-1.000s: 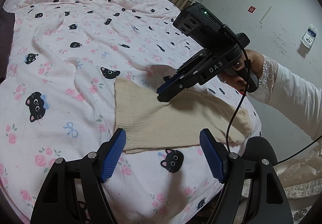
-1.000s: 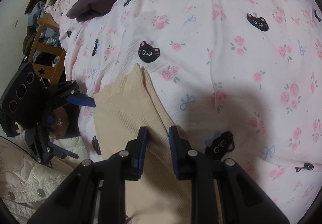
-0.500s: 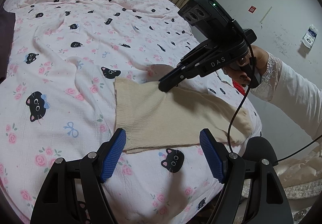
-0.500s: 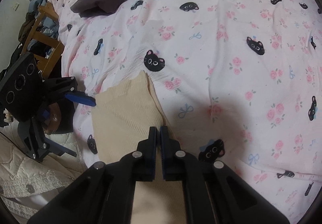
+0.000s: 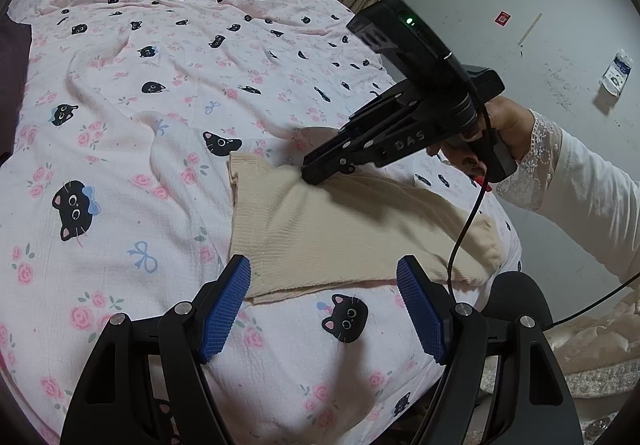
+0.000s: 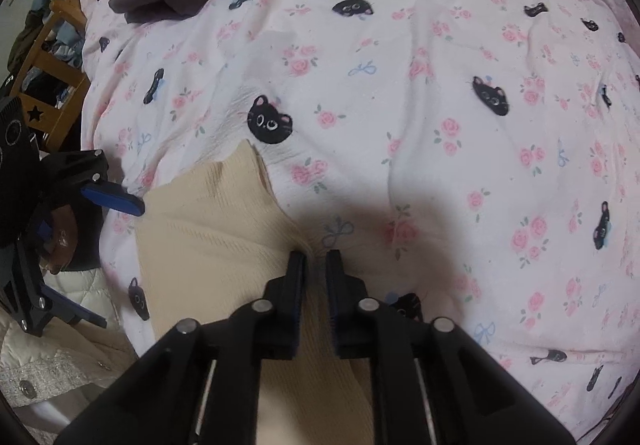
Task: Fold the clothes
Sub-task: 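Open the right tool and withdraw both tools from the folded garment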
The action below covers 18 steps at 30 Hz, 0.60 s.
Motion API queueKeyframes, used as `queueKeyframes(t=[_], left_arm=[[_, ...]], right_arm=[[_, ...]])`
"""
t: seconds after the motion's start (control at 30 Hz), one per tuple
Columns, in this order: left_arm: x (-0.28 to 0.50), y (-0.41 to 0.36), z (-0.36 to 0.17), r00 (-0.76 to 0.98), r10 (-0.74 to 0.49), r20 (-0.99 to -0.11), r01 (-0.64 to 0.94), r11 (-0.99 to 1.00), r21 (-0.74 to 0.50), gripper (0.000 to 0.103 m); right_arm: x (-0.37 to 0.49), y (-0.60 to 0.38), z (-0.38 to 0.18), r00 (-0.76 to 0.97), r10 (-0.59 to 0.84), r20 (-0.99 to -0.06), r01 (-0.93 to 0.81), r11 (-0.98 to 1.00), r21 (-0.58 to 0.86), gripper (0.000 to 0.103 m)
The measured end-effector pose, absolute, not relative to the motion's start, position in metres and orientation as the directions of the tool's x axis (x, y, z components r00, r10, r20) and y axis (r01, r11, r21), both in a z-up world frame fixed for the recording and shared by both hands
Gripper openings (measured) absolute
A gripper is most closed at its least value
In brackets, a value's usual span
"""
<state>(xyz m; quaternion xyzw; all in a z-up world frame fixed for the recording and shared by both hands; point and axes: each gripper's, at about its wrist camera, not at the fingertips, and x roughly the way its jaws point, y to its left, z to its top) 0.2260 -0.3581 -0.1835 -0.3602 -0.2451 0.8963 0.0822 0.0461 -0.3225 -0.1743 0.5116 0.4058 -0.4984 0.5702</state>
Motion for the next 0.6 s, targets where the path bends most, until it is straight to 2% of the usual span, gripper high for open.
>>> queueKeyframes(t=[0.03, 0.23, 0.6], left_arm=[[0.226, -0.358, -0.184, -0.727, 0.324, -0.605, 0.029, -0.866, -0.499, 0.071], [0.227, -0.360, -0.182, -0.735, 0.318, -0.599, 0.031, -0.866, -0.498, 0.071], [0.225, -0.361, -0.184, -0.727, 0.318, -0.608, 0.038, -0.867, -0.498, 0.071]], right_arm=[[0.043, -0.321, -0.170, 0.176, -0.166, -0.970, 0.983, -0.031, 0.183, 0.021], [0.015, -0.295, -0.141, 0.132, -0.234, -0.963, 0.982, -0.099, 0.158, 0.022], [0.019, -0.234, -0.156, 0.110, -0.157, -0.981, 0.990, -0.066, 0.122, 0.022]])
